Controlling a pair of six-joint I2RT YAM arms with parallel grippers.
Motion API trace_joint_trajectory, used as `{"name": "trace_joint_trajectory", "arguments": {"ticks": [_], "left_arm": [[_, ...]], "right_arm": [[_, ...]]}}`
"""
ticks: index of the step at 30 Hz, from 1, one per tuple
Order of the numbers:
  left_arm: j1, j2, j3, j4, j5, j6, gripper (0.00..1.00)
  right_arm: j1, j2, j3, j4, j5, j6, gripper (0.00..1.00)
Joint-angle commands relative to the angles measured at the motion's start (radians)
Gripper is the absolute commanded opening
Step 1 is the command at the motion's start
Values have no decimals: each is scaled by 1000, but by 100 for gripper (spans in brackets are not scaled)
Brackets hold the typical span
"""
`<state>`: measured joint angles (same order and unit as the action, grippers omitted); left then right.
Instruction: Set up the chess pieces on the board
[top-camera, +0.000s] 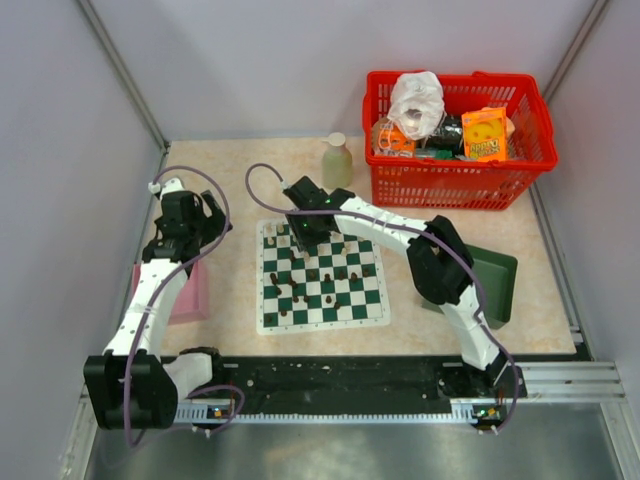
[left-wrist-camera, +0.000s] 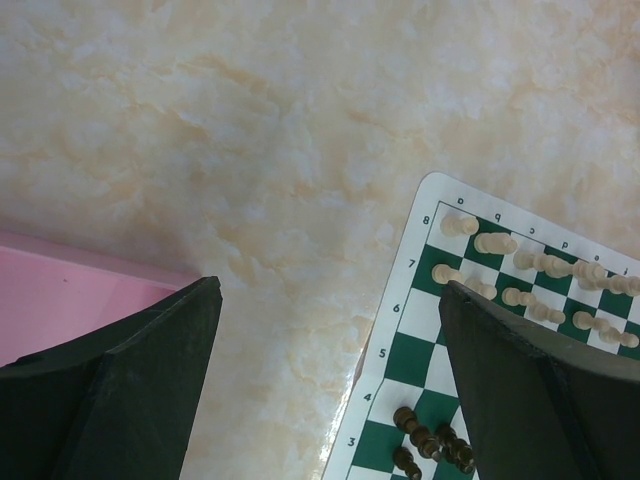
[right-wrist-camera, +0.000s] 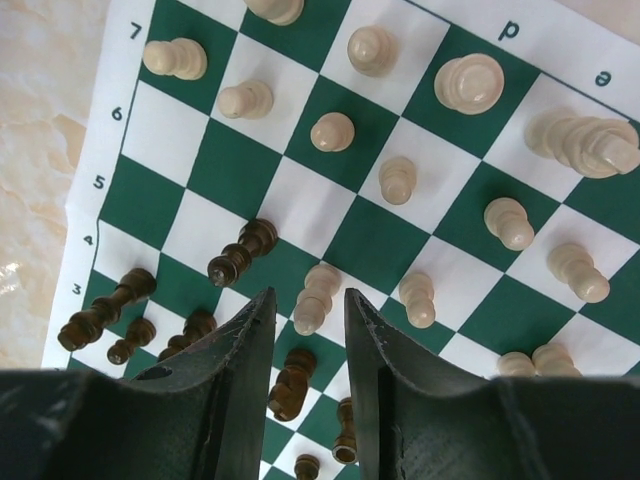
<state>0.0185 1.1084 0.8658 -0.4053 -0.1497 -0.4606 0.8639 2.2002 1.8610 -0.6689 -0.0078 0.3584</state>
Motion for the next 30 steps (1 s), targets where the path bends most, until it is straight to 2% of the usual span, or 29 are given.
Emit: {"name": "trace_joint_trajectory", "arguments": {"ticks": [1, 18, 23, 30], "left_arm": [[6, -19, 1, 25, -4, 7, 96], [15, -16, -4, 26, -7, -10, 96], [15, -13, -2, 25, -4, -12, 96], [17, -12, -4, 25, -1, -13, 96]], "right_arm": [[18, 7, 49, -9, -9, -13, 34], [26, 24, 43, -23, -4, -10, 31], [27, 30, 43, -23, -3, -13, 27], [26, 36, 44, -29, 3, -12, 29]]}}
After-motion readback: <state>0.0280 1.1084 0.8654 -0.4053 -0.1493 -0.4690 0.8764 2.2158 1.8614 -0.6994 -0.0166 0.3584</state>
